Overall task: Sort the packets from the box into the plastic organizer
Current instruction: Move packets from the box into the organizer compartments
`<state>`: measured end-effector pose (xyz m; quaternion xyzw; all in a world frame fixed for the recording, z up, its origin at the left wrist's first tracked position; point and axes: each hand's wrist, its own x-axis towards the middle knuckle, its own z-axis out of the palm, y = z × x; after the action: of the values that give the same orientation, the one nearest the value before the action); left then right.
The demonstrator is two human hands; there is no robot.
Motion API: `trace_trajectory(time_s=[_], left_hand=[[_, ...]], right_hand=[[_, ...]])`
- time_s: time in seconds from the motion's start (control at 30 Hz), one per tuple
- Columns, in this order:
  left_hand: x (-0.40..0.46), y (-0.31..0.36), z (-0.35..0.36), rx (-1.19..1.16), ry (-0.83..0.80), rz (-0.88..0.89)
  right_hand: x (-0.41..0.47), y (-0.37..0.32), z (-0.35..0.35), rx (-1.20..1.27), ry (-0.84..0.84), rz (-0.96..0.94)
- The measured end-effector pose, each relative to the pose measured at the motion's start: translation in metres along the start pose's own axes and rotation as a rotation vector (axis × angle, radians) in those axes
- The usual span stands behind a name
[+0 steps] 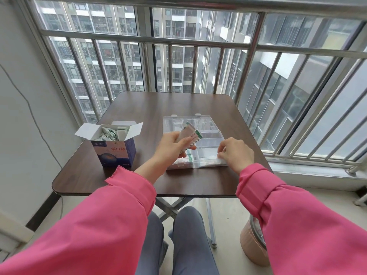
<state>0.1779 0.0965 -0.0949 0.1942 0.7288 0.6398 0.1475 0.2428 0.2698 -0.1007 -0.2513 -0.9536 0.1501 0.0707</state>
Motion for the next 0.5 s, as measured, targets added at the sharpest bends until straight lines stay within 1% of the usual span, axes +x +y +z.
trace_trajectory(time_s=[0.23,0.27,0.37,0.43,0.5], left_hand=[[0.001,-0.001,-0.002,-0.007,-0.027,-0.011],[0.001,-0.001,-0.002,-0.016,-0.043,-0.014],[0.0,0.0,-0.003,-0.005,-0.131,-0.022],[-0.001,0.001,-0.003,0.042,-0.218,-0.022],[-0.003,0.003,-0.001,0.082,-0.286,-0.018]], right_hand=[[-0.007,-0.008,-0.001,-0.017,-0.027,-0.117],[-0.007,-0.009,-0.003,0.056,-0.006,-0.138],[-0.004,-0.02,-0.015,0.489,0.066,-0.226],[-0.003,-0.028,-0.022,0.695,0.011,-0.293],[-0.002,-0.033,-0.023,0.765,-0.038,-0.321]])
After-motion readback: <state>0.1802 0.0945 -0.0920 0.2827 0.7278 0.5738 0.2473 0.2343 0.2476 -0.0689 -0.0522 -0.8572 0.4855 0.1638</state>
